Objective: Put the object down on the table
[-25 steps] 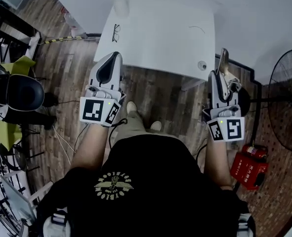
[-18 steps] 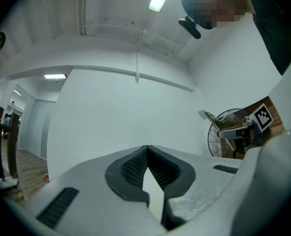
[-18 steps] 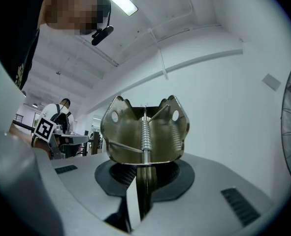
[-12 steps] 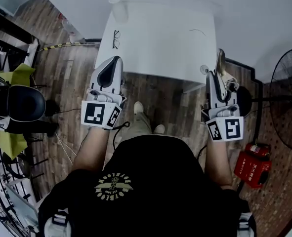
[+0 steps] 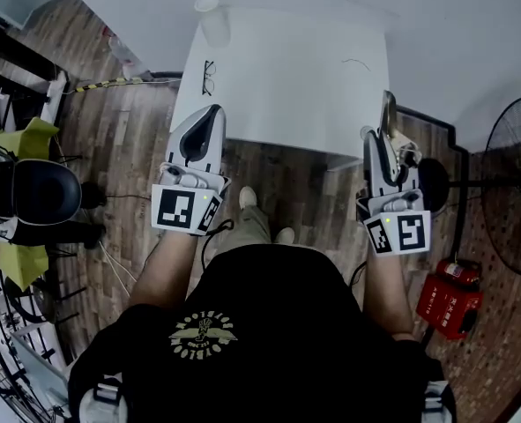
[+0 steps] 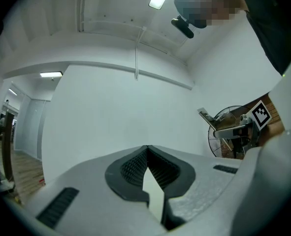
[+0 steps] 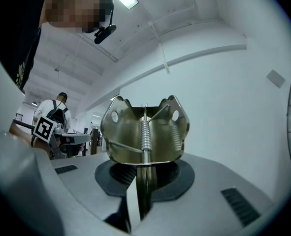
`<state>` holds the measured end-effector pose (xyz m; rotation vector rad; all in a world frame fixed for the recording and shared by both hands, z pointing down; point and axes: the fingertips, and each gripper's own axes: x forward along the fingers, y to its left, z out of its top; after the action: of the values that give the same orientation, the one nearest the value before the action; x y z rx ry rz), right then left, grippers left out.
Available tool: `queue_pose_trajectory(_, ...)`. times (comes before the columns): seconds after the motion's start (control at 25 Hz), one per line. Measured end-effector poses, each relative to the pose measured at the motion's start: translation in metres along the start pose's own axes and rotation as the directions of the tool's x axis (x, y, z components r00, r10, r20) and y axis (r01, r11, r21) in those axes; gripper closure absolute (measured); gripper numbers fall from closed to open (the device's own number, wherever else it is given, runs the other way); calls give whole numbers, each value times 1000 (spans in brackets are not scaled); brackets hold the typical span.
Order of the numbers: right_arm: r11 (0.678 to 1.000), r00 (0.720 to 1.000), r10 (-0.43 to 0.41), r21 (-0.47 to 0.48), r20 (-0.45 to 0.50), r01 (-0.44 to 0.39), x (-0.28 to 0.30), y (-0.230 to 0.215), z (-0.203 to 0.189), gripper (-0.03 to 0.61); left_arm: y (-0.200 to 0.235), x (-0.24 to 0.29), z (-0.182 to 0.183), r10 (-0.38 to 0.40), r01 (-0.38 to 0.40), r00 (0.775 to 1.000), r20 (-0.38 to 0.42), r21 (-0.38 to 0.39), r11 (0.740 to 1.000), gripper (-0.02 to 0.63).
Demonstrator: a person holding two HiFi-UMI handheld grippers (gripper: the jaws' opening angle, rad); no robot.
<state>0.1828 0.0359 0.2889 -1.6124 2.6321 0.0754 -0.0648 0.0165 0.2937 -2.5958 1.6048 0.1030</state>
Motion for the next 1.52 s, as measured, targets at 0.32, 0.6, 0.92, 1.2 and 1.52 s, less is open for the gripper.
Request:
queue_pose_trajectory(0.32,1000,1000,2,14,-5,-2,27,-3,-8,517,15,16,-5,-18,18,1000,-7,14,1000,607)
queue_pose_trajectory(0.6,1000,1000,2,10,-16,-2,57,-3,-8,517,39,38,-11,-18,18,1000,-20,5,1000,607)
queue_pose_trajectory(0.92,1000,999,6,10,-48,-6,106,-1,-21,517,74,80,-19,-43,43,999,-18,0,999,607)
queue_pose_trajectory(1.2,1000,998,-20,1,-65,20,148,0,-25,517,105,110,-26,-83,83,996,-19,-15,996,607)
queue_pose_trajectory(1.52,997,995,-71,-25,-65,70,186,7,-21,517,144,136,-30,-130,130,992,1,-37,991,607)
